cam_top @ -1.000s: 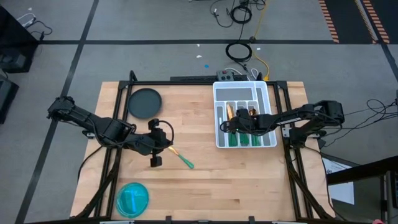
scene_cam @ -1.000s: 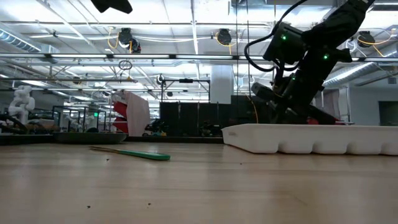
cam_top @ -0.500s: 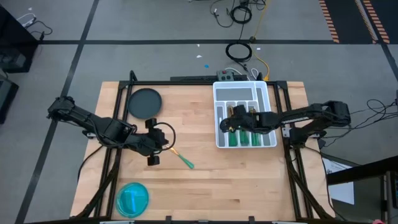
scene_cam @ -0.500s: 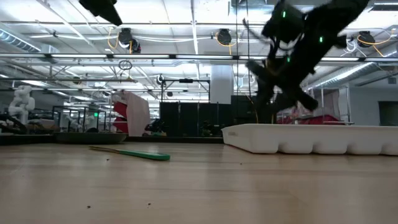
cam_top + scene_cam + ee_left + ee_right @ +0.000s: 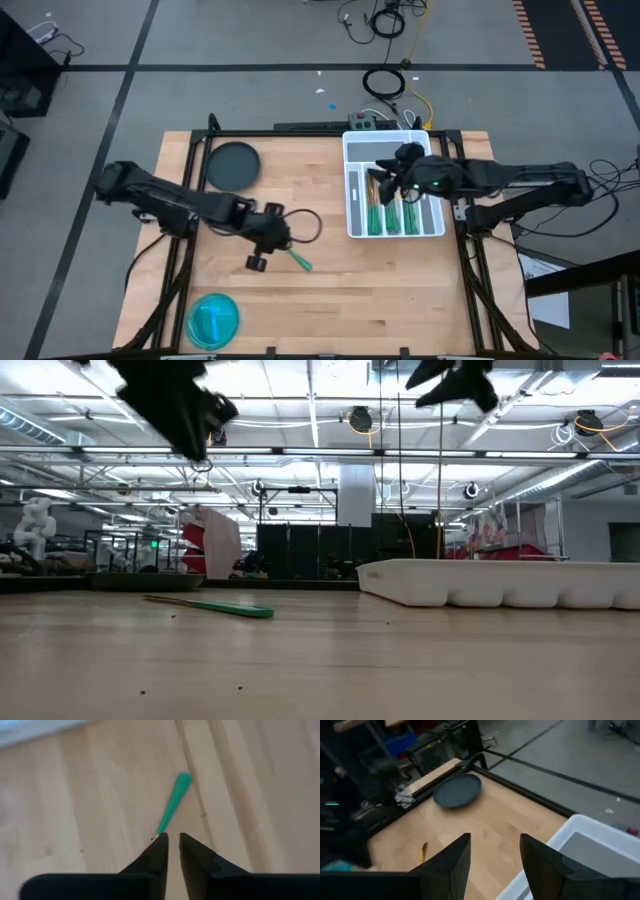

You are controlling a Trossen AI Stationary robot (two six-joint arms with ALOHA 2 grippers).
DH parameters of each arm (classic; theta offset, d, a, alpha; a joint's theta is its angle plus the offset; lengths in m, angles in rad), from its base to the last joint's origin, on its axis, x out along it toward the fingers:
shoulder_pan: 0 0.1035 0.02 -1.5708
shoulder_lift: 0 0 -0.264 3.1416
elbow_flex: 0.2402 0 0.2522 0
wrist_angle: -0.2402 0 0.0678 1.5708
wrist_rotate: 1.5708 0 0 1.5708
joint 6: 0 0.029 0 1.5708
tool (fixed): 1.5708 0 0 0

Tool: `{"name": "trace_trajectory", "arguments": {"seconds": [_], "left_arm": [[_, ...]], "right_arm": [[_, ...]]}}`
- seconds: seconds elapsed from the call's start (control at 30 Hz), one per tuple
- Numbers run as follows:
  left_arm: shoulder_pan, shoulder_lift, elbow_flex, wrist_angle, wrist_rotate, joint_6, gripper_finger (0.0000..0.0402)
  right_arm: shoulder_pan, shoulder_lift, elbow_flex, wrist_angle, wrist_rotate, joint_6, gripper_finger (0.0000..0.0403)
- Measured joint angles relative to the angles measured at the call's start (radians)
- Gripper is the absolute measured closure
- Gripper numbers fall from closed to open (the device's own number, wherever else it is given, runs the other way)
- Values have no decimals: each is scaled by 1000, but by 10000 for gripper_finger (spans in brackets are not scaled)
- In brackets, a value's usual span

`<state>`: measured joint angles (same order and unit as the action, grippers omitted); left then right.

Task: Sort silverware
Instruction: Put the green knife into the white silverware organizer

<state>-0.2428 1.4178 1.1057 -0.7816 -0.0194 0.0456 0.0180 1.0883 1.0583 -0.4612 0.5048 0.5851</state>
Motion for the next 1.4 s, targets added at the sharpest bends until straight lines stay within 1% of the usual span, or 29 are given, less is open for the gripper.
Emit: {"name": "trace_trajectory", "arguments": {"seconds": [0.1,0.2,0.33,0.43,0.53,0.67,0.77,0.97,1.07,1.2,1.3,1.4], "left_arm": [[41,91,0,17,53,78,314],[68,174,0,13,65,146,273],[84,257,0,13,66,222,225],[86,288,0,20,66,268,203],[86,308,0,61,66,314,194],[87,341,0,154,66,349,192],[87,375,0,185,66,362,191],[87,432,0,188,84,361,191],[88,450,3,194,107,361,191],[87,483,5,194,98,358,194],[86,510,10,189,99,378,217],[74,530,11,194,99,409,269]], "right_arm": [[45,-17,75,-104,-7,-51,235],[98,-25,152,-227,-7,-83,225],[165,-29,244,-402,-8,-43,213],[214,-34,295,-490,-8,0,207],[251,-38,319,-543,-8,32,206],[286,-43,321,-576,-5,60,206],[304,-44,321,-601,-5,80,206],[328,-43,321,-658,-5,111,206],[334,-43,321,-660,-5,111,206],[334,-43,321,-660,-6,115,206],[334,-43,321,-660,-9,141,206],[352,-46,321,-660,-15,166,206]]}}
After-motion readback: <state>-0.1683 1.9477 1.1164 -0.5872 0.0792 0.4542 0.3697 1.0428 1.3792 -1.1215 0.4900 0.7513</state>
